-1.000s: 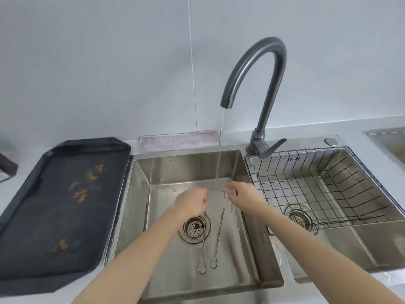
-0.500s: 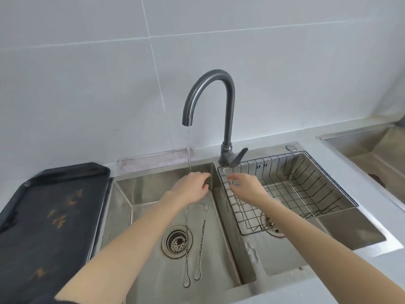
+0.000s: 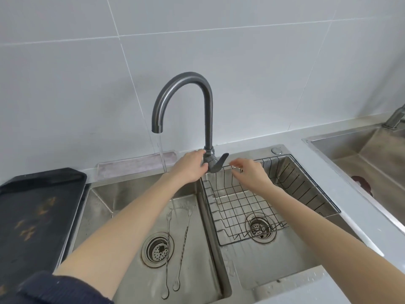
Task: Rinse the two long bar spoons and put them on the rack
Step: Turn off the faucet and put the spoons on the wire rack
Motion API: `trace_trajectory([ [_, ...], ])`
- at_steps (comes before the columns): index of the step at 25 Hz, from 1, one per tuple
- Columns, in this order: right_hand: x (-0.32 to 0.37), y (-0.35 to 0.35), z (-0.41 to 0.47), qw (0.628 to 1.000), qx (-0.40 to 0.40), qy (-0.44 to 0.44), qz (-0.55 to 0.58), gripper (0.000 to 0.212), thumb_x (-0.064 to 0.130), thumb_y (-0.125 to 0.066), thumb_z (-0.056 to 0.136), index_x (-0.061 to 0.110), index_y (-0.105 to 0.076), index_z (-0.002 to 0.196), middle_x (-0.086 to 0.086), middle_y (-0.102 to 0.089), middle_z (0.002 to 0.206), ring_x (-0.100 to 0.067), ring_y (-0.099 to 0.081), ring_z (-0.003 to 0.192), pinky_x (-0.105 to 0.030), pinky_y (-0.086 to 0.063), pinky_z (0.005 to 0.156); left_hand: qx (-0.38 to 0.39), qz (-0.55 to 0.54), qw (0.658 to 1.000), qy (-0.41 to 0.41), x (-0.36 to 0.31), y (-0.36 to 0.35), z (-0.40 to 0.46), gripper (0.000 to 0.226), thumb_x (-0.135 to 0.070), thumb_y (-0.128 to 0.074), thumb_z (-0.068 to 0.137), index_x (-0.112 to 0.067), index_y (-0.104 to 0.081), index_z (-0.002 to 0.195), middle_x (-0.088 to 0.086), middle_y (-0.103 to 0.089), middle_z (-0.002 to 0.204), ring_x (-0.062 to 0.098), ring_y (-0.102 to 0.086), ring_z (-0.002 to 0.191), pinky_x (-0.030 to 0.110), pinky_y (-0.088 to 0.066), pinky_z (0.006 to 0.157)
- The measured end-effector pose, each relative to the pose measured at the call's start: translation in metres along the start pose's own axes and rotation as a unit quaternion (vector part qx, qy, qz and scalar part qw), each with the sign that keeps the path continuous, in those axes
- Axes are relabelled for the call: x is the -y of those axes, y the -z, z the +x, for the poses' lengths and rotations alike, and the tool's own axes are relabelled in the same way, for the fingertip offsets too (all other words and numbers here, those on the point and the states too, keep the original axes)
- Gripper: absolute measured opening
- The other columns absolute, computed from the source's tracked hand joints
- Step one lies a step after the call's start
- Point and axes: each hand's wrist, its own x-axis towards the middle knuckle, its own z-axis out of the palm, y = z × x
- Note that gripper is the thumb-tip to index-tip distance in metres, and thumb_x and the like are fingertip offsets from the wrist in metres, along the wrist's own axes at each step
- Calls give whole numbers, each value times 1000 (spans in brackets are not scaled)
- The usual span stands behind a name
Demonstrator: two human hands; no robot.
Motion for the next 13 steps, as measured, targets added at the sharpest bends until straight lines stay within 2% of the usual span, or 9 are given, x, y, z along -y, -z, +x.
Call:
trace_trajectory([
  [3, -6, 3, 19, 1000, -16, 18, 12, 31, 13, -52, 87, 12, -59, 118, -10, -64, 122, -25, -58, 114, -40, -47, 99, -42, -63, 996, 38, -2, -1, 21, 45, -22, -47, 93, -6, -38, 134, 14, -50, 136, 29, -47, 125, 39, -40, 104],
  [6, -11, 2, 37, 999, -30, 37, 22, 31, 12, -52, 87, 10, -58, 118, -13, -62, 120, -24, -58, 111, -39, -49, 95, -103, -153, 978, 97, -2, -1, 44, 48, -25, -55, 89, -7, -42, 132, 13, -53, 134, 29, -51, 121, 38, -41, 103],
  [13, -22, -12, 75, 996, -43, 44, 58, 21, 17, -60, 85, 8, -66, 103, -12, -66, 108, -22, -62, 99, -32, -48, 85, -174, -225, 946, 152, -5, -3, 90, 56, -28, -58, 88, -6, -37, 135, 11, -48, 139, 27, -47, 126, 38, -39, 106],
])
